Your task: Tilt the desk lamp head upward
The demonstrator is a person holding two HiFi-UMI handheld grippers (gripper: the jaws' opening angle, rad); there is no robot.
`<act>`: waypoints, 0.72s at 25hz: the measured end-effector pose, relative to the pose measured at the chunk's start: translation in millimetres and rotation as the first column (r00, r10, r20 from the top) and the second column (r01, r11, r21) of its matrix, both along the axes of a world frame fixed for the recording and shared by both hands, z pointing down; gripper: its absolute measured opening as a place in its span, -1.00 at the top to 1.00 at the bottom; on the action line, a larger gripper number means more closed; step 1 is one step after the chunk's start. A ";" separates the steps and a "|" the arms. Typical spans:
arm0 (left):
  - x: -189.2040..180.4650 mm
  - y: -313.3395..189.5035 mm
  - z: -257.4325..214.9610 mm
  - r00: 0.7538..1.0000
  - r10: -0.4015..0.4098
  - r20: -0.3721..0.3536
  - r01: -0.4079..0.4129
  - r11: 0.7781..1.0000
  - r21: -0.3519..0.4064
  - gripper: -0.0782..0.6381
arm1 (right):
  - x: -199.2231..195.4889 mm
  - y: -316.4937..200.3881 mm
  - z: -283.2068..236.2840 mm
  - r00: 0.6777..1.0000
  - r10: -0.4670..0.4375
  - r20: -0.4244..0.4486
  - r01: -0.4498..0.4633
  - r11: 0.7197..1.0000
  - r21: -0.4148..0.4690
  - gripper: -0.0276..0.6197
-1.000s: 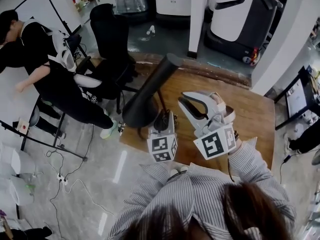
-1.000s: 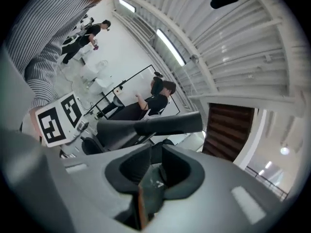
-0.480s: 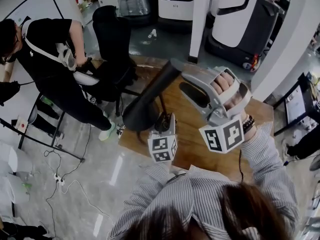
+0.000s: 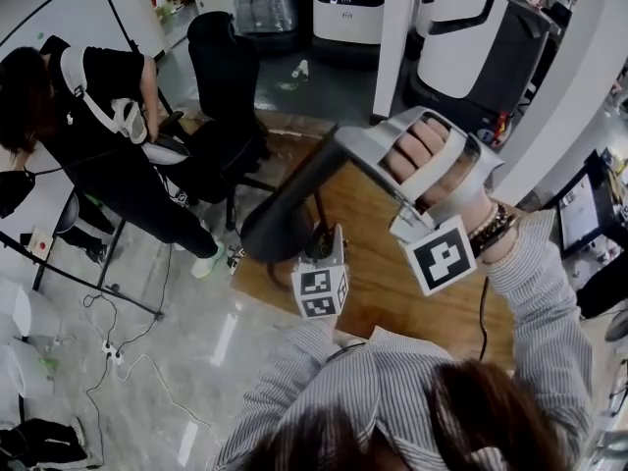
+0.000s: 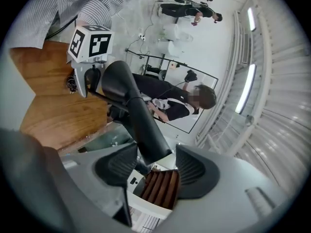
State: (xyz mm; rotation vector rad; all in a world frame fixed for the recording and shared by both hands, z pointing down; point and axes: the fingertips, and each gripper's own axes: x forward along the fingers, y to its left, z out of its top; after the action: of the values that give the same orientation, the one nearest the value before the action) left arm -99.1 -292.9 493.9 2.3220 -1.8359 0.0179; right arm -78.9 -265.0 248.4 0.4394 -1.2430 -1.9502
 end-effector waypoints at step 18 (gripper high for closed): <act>-3.4 -1.5 0.9 1.000 -0.002 0.016 0.002 1.000 -0.015 0.59 | -5.1 -15.3 0.3 0.996 0.083 0.008 -0.083 0.996 0.007 0.18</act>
State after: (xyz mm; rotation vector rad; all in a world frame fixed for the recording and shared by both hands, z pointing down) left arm -102.5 -294.4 494.7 2.3162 -1.8391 0.0504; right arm -84.0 -280.3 248.6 0.4956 -1.2034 -1.8852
